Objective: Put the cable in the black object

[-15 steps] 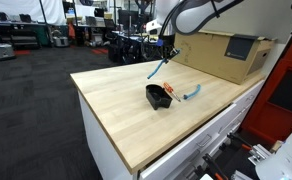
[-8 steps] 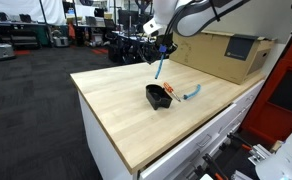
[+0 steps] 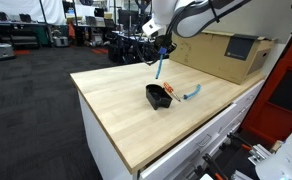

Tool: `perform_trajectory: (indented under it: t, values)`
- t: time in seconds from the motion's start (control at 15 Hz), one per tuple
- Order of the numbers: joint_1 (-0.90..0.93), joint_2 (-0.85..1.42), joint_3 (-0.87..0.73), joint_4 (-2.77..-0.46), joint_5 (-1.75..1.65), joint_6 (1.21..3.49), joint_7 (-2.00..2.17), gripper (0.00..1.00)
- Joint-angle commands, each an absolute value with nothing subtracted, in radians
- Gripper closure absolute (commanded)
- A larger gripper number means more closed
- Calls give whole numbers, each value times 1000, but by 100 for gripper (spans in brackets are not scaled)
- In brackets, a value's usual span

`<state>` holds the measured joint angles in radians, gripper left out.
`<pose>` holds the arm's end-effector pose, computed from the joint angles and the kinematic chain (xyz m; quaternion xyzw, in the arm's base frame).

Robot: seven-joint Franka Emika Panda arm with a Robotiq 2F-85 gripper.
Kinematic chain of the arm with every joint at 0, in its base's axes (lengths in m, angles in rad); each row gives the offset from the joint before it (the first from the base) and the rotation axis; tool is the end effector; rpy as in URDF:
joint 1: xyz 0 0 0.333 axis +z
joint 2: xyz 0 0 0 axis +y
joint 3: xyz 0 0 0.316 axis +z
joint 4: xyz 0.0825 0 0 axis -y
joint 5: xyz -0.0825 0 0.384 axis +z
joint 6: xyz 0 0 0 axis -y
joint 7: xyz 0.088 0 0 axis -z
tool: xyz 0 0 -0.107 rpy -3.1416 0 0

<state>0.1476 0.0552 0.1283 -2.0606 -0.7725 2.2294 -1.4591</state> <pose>0.5593 0.1352 0.4267 0.4364 0.8439 -0.1270 0.2849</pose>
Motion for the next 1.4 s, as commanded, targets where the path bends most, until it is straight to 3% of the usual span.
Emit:
perform_trajectory:
  t: [0.0, 0.4, 1.33]
  values:
    - [150, 74, 132, -2069, -882, 2262, -1392, 97]
    - [167, 135, 147, -2072, -1125, 2317, -1223, 97]
    - [159, 259, 176, -2089, -1087, 2375, -1512, 97]
